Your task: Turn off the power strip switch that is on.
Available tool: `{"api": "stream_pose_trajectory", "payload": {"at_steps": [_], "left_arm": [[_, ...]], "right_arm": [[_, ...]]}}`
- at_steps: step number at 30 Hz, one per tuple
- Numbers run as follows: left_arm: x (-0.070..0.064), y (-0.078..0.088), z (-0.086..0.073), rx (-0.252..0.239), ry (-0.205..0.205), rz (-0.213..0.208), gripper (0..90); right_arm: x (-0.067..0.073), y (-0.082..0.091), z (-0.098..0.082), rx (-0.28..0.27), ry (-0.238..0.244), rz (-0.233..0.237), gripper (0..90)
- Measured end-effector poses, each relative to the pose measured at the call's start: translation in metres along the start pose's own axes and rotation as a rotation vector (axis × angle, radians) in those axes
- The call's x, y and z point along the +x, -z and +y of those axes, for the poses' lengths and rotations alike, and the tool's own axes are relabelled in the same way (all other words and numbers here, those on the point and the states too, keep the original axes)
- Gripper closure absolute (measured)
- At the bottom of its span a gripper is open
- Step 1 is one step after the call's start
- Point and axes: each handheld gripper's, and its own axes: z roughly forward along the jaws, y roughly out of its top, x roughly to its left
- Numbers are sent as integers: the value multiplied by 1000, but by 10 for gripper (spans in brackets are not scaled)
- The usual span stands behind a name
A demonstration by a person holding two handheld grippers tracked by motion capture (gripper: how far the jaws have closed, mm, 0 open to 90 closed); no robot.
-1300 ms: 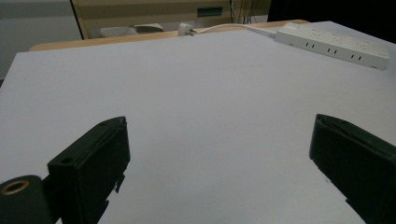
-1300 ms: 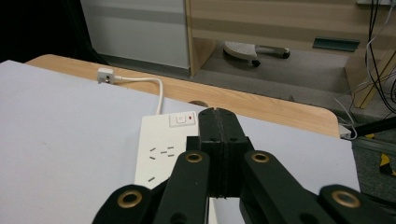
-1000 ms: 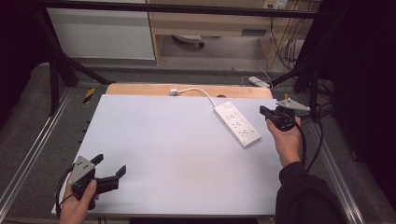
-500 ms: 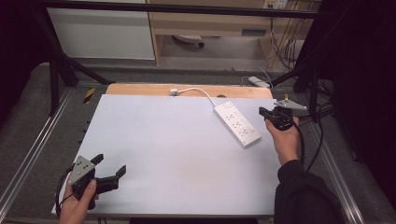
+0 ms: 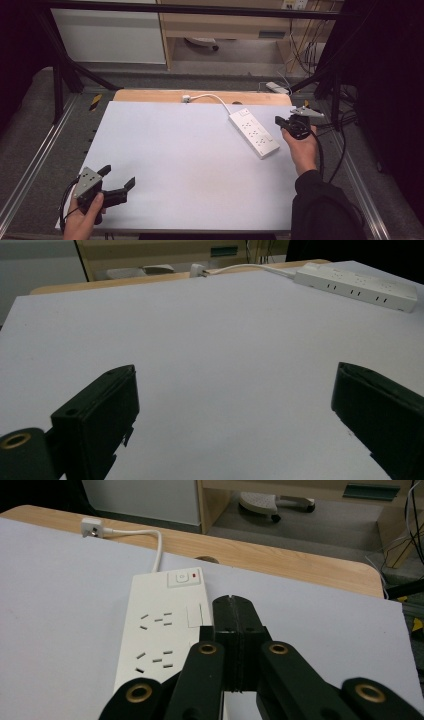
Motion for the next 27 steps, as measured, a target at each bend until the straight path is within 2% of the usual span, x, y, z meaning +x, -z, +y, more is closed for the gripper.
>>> {"api": "stream_pose_trajectory", "payload": {"at_steps": [17,27], "left_arm": [[0,0,0,2,-3,-6,49],[0,-1,0,3,-1,-5,49]], "right_arm": [[4,-12,-11,60,9,12,900],[0,-14,-22,79,-2,13,900]]}}
